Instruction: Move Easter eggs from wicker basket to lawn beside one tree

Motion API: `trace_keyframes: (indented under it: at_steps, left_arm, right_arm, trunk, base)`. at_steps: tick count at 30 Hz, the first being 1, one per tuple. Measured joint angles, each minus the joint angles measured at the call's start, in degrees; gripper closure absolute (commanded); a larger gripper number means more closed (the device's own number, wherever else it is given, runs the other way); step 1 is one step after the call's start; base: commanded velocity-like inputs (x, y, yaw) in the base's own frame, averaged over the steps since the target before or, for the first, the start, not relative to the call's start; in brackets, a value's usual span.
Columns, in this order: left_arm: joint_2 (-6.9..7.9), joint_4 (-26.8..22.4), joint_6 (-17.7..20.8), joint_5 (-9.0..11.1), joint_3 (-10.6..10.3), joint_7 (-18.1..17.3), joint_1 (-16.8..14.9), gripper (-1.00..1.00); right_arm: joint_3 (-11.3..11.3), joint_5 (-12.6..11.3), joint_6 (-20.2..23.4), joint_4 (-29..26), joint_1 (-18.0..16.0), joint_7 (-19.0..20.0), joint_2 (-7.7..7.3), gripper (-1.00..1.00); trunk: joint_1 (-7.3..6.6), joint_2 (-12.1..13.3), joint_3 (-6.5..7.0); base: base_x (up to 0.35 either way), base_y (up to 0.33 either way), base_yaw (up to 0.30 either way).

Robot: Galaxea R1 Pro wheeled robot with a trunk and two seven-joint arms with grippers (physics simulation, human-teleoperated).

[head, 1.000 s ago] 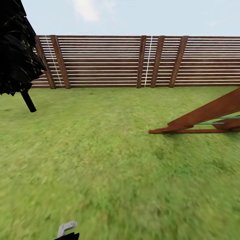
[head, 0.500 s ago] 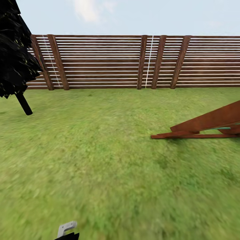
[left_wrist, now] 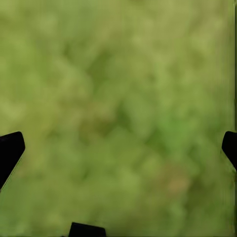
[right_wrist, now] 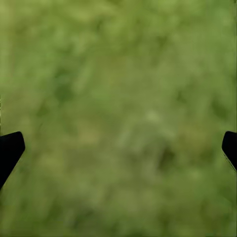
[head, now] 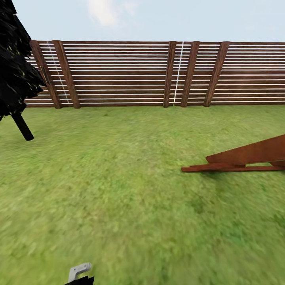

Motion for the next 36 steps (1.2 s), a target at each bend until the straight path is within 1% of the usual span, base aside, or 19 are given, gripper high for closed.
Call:
trace_keyframes:
  at_steps: [30, 36]
  left_arm:
    - [0.00, 0.00, 0.00, 0.00, 0.00, 0.00, -0.02, -1.00]
    - [0.00, 0.00, 0.00, 0.00, 0.00, 0.00, -0.02, -1.00]
  right_arm:
    - [0.00, 0.19, 0.00, 0.09, 0.00, -0.04, -0.06, -1.00]
    - [0.06, 0.26, 0.01, 0.09, 0.00, 0.00, 0.20, -1.00]
  trunk:
    - [0.00, 0.00, 0.00]
    - [0.00, 0.00, 0.00]
  base:
    - [0.339, 0.000, 0.000]
    - [0.339, 0.000, 0.025]
